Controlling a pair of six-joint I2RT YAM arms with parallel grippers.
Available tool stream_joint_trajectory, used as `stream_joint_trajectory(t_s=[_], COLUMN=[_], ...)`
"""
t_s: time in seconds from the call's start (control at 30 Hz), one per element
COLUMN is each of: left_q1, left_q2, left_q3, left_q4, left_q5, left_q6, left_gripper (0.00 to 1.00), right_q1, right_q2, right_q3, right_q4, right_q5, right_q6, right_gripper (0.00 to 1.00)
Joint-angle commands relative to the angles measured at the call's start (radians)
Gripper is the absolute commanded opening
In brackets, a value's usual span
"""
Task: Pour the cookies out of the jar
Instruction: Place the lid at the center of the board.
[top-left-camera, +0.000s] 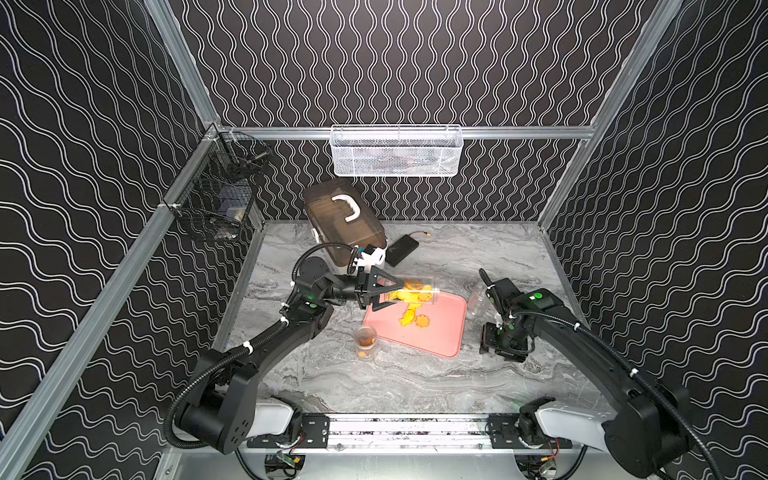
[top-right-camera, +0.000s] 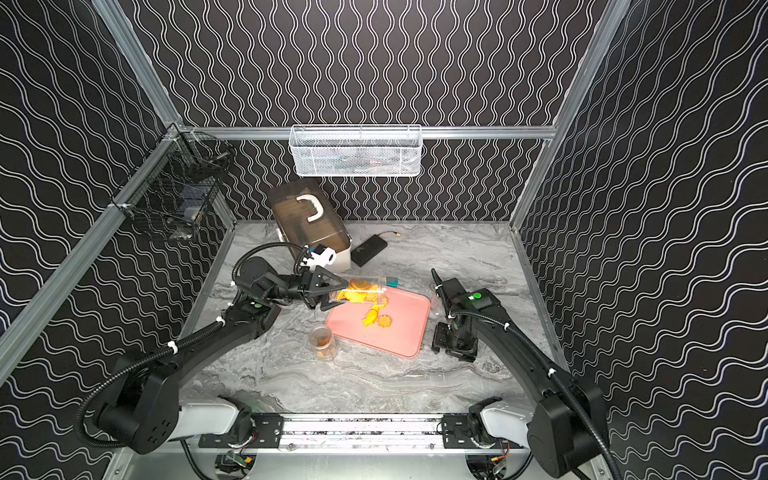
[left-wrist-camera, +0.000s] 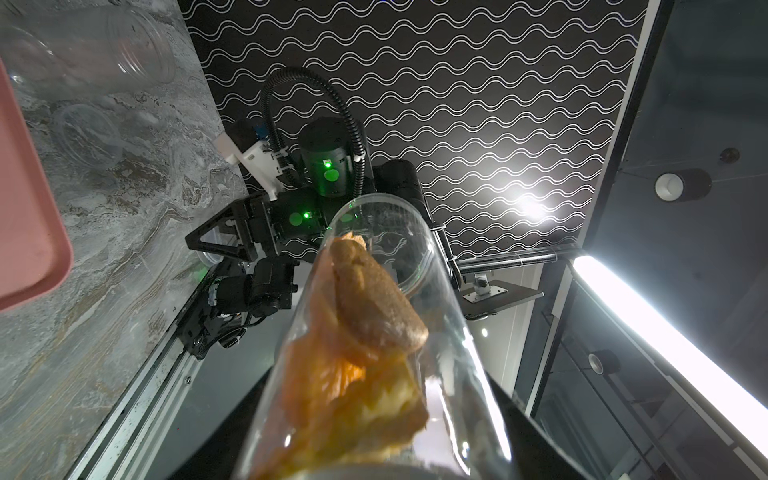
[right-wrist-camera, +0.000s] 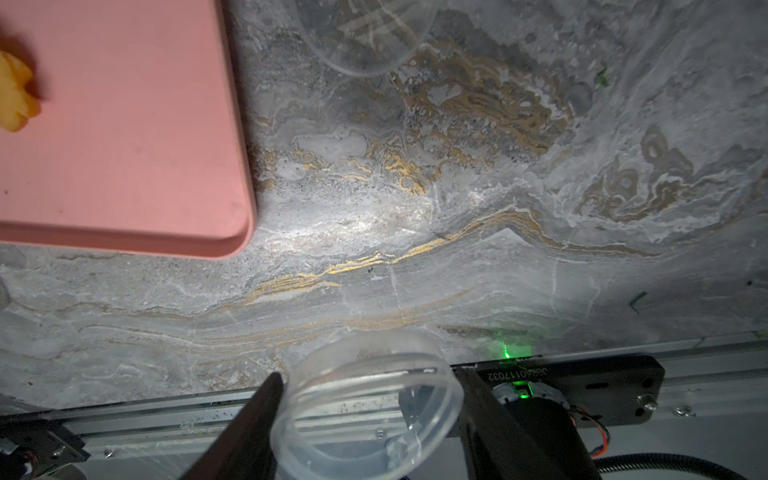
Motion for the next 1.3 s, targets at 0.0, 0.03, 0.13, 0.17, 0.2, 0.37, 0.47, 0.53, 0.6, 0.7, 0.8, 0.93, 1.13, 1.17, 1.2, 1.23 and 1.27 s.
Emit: stream_joint_trajectory(t_s=[0.0, 0.03, 0.13, 0.17, 0.2, 0.37, 0.47, 0.53, 0.6, 0.7, 0.8, 0.93, 1.13, 1.17, 1.2, 1.23, 1.27], left_q1=[0.003, 0.003, 0.004, 0.004, 0.004, 0.006, 0.006, 0.007, 0.008, 0.009, 0.009, 0.01, 0.01, 0.01, 0.01, 0.01, 0.01], left_q2=[-0.01, -0.01, -0.012, -0.01, -0.01, -0.01, -0.013, -0.014, -0.013, -0.013, -0.014, -0.019, -0.014, -0.012, -0.014, -0.015, -0.015], left_q3=[-0.001, -0.001, -0.001, -0.001, -0.002, -0.003, -0.004, -0.003, -0.004, -0.004, -0.004, -0.006, -0.004, -0.004, -0.004, -0.004, -0.004], left_q4=[0.024, 0.025, 0.025, 0.025, 0.024, 0.027, 0.023, 0.018, 0.016, 0.02, 0.02, 0.009, 0.016, 0.019, 0.019, 0.018, 0.018], left_q5=[0.014, 0.014, 0.013, 0.014, 0.014, 0.014, 0.014, 0.015, 0.014, 0.015, 0.014, 0.017, 0.017, 0.015, 0.015, 0.017, 0.017], left_q6=[0.01, 0.009, 0.009, 0.01, 0.011, 0.01, 0.011, 0.015, 0.016, 0.013, 0.012, 0.019, 0.015, 0.013, 0.011, 0.013, 0.013], left_gripper=[0.67, 0.67, 0.67, 0.67, 0.67, 0.67, 0.67, 0.67, 0.67, 0.67, 0.67, 0.67, 0.67, 0.67, 0.67, 0.67, 0.67], right_q1=[-0.001, 0.0, 0.0, 0.0, -0.001, 0.0, -0.001, -0.001, 0.002, 0.015, 0.02, 0.026, 0.027, 0.026, 0.026, 0.026, 0.027], right_q2=[0.03, 0.038, 0.056, 0.059, 0.066, 0.107, 0.127, 0.134, 0.145, 0.164, 0.189, 0.214, 0.226, 0.228, 0.229, 0.228, 0.226], right_q3=[-0.016, -0.026, -0.047, -0.058, -0.061, -0.059, -0.058, -0.061, -0.066, -0.075, -0.077, -0.079, -0.079, -0.08, -0.08, -0.08, -0.079], right_q4=[0.043, 0.054, 0.085, 0.101, 0.11, 0.122, 0.126, 0.135, 0.148, 0.167, 0.18, 0.192, 0.194, 0.194, 0.195, 0.196, 0.196], right_q5=[0.01, 0.012, 0.006, 0.001, 0.001, 0.005, 0.009, 0.012, 0.005, 0.01, 0.024, 0.021, 0.019, 0.017, 0.012, 0.005, 0.002], right_q6=[0.033, 0.038, 0.057, 0.062, 0.064, 0.066, 0.064, 0.066, 0.073, 0.085, 0.086, 0.08, 0.076, 0.074, 0.075, 0.072, 0.072], right_gripper=[0.54, 0.54, 0.54, 0.53, 0.53, 0.53, 0.53, 0.53, 0.53, 0.53, 0.54, 0.55, 0.58, 0.6, 0.62, 0.65, 0.67])
